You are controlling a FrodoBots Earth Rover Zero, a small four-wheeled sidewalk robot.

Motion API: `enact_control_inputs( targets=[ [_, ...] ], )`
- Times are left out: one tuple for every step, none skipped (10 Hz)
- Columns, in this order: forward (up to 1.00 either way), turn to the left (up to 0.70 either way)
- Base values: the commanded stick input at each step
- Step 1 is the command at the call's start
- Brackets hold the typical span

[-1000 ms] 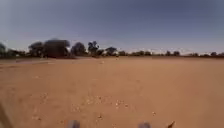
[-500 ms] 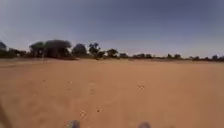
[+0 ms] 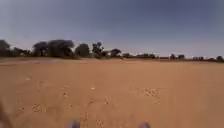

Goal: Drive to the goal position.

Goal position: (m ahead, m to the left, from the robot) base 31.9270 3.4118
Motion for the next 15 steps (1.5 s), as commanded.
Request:
enact_control_inputs(
  targets=[
    [0.70, 0.00],
    [0.70, 0.00],
    [0.70, 0.00],
    [0.70, 0.00],
    [0.70, 0.00],
    [0.70, 0.00],
    [0.70, 0.00],
    [0.70, 0.00],
    [0.70, 0.00],
    [0.70, 0.00],
    [0.70, 0.00],
    [0.70, 0.00],
    [0.70, 0.00],
    [0.70, 0.00],
    [0.70, 0.00]
  ],
)
